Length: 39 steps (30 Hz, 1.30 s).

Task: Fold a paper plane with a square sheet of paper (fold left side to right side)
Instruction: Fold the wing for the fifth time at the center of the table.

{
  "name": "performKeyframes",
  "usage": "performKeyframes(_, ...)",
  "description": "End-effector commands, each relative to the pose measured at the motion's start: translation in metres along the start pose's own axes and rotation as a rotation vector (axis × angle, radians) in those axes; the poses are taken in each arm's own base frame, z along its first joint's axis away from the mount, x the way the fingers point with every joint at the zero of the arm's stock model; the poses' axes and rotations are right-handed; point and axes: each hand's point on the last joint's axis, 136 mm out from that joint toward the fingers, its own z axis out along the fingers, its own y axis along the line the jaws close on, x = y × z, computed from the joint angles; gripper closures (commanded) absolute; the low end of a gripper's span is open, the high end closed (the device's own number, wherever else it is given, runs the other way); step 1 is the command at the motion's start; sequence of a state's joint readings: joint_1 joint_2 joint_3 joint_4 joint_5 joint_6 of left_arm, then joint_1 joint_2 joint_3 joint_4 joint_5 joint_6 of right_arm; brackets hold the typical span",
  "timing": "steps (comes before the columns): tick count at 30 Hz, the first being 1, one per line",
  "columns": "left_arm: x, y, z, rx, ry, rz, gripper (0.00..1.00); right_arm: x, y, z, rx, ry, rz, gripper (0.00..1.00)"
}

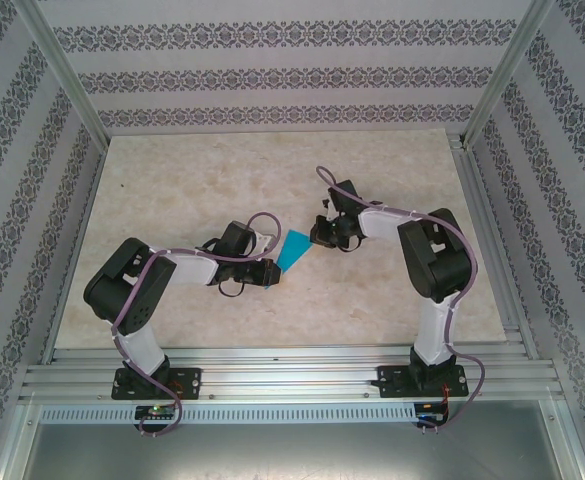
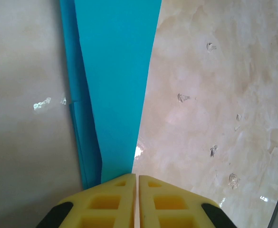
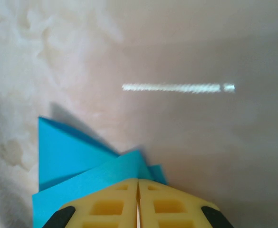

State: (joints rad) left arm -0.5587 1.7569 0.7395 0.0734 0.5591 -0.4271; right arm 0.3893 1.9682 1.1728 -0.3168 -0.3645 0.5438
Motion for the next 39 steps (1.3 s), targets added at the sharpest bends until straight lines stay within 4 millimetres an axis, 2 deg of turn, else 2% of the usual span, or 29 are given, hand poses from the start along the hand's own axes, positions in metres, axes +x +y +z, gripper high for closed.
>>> performKeyframes(1,0.076,0.035,0.007,-0.131,0.217,-0.113,0.88,-0.029,-0.056,-0.012,0.211,-0.095,0.015,0.91)
performKeyframes(5,0.075,0.034,0.006,-0.129,0.215,-0.111,0.88,-0.041,-0.032,-0.04,0.161,-0.163,-0.021,0.9)
performKeyframes(7,0.072,0.032,0.006,-0.125,0.207,-0.109,0.87,-0.038,-0.014,-0.053,0.115,-0.187,-0.039,0.9)
performKeyframes(9,0.071,0.031,0.006,-0.123,0.202,-0.108,0.88,-0.024,0.009,-0.06,0.049,-0.197,-0.059,0.9)
performKeyframes(11,0.07,0.03,0.005,-0.121,0.2,-0.102,0.88,-0.005,0.03,-0.057,-0.012,-0.184,-0.069,0.9)
performKeyframes(15,0.068,0.029,0.004,-0.121,0.195,-0.096,0.87,0.028,0.065,-0.037,-0.126,-0.154,-0.058,0.89)
performKeyframes(19,0.067,0.028,0.004,-0.119,0.195,-0.092,0.87,0.036,0.083,-0.014,-0.16,-0.117,-0.062,0.89)
performKeyframes(23,0.067,0.026,0.003,-0.114,0.192,-0.089,0.87,0.04,0.08,0.01,-0.123,-0.082,-0.059,0.89)
performKeyframes(28,0.069,0.024,0.001,-0.114,0.198,-0.081,0.86,0.051,0.051,0.034,-0.011,-0.029,-0.035,0.89)
performKeyframes(33,0.082,0.026,-0.008,-0.126,0.212,-0.092,0.86,0.061,0.02,0.04,0.112,0.01,-0.022,0.9)
performKeyframes(39,0.103,0.033,-0.018,-0.148,0.222,-0.122,0.86,0.063,0.009,0.041,0.141,0.023,-0.014,0.9)
